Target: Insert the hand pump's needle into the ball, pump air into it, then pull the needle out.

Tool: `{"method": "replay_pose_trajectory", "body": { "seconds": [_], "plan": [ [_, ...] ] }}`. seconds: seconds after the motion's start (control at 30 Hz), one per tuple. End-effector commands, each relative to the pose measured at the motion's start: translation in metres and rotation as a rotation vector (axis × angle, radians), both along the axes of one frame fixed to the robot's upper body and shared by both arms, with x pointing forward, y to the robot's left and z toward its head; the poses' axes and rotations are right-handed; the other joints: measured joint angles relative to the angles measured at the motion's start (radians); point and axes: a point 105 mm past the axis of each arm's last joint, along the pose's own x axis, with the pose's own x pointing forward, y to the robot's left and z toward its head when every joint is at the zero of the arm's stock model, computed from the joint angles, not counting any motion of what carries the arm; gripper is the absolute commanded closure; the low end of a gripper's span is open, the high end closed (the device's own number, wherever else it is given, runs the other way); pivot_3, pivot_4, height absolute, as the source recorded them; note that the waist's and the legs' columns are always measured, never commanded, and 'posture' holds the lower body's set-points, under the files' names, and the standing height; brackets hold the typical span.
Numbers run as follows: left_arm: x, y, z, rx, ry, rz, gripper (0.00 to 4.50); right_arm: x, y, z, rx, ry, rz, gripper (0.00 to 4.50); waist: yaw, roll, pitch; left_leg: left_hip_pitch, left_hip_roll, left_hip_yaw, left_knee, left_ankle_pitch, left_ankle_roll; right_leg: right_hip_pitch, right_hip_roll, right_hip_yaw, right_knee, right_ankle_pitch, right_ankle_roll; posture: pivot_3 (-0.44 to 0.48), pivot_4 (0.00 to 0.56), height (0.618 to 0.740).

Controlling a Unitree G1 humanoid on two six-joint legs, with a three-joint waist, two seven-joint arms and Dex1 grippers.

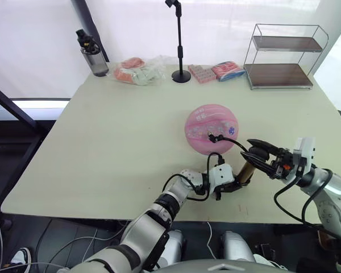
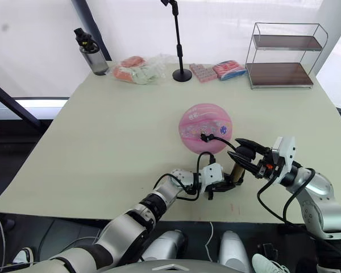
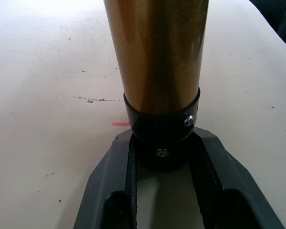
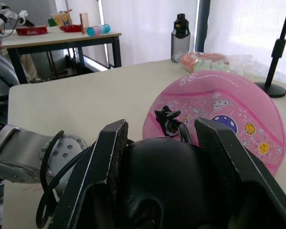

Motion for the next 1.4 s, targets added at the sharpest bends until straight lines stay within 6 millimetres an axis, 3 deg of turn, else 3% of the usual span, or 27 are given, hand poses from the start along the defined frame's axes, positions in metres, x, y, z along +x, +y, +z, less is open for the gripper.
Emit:
{"method": "replay_pose_trajectory", "body": {
  "seconds": [0.03, 0.2, 0.47, 0.63, 0.8, 1.0, 1.2, 1.4],
  "plan": [
    [-0.021, 0.026, -0.046, 0.156, 0.136, 0.011, 3.41, -0.002, -0.007, -0.036, -0.079, 0.131, -0.039, 2.59, 0.0, -0.001, -0.001, 0.0, 0.0, 0.0, 0.0, 0.0, 0.0, 0.0, 0.0, 0.0, 0.0, 0.0, 0.0, 0.0, 0.15, 0.736],
    [-0.022, 0.026, -0.047, 0.156, 0.137, 0.009, 3.41, -0.002, -0.009, 0.006, -0.043, 0.037, -0.033, 2.59, 0.001, 0.001, 0.0, 0.0, 0.0, 0.0, 0.0, 0.0, 0.0, 0.0, 0.0, 0.0, 0.0, 0.0, 0.0, 0.0, 0.15, 0.736],
    [-0.023, 0.026, -0.047, 0.157, 0.142, 0.0, 3.41, -0.013, -0.017, 0.093, 0.046, -0.127, -0.035, 2.59, 0.006, 0.006, 0.008, -0.004, -0.001, 0.0, 0.0, 0.0, 0.0, -0.002, -0.002, 0.0, -0.001, 0.0, 0.0, 0.0, 0.15, 0.736],
    [-0.023, 0.025, -0.047, 0.159, 0.141, -0.007, 3.41, -0.018, -0.02, 0.137, 0.072, -0.212, -0.013, 2.59, 0.008, 0.005, 0.011, -0.004, -0.001, 0.0, 0.0, 0.0, 0.0, -0.002, -0.002, 0.0, -0.001, 0.0, 0.0, 0.0, 0.15, 0.736],
    [-0.024, 0.024, -0.047, 0.158, 0.142, -0.01, 3.41, -0.022, -0.024, 0.16, 0.082, -0.225, 0.001, 2.59, 0.01, 0.006, 0.013, -0.004, -0.001, 0.0, 0.0, 0.0, 0.0, -0.002, -0.002, -0.001, -0.002, 0.0, 0.0, 0.0, 0.15, 0.736],
    [-0.024, 0.023, -0.046, 0.157, 0.143, -0.009, 3.41, -0.017, -0.025, 0.143, 0.024, -0.158, -0.012, 2.59, 0.013, 0.005, 0.013, -0.005, -0.001, 0.0, 0.0, 0.0, 0.0, -0.002, -0.002, -0.001, -0.002, 0.0, 0.0, 0.0, 0.15, 0.736],
    [-0.024, 0.023, -0.046, 0.155, 0.143, -0.006, 3.41, -0.008, -0.02, 0.092, 0.008, -0.08, -0.033, 2.59, 0.013, 0.004, 0.012, -0.004, -0.001, 0.0, 0.0, 0.0, 0.0, -0.002, -0.001, -0.001, -0.002, 0.0, 0.0, 0.0, 0.15, 0.736],
    [-0.024, 0.022, -0.046, 0.155, 0.143, -0.005, 3.41, 0.001, -0.014, 0.017, -0.062, 0.029, -0.046, 2.59, 0.007, 0.002, 0.008, -0.002, 0.0, 0.0, -0.001, 0.0, 0.0, -0.001, 0.0, -0.001, -0.002, 0.0, 0.0, 0.0, 0.15, 0.736]
  ]
}}
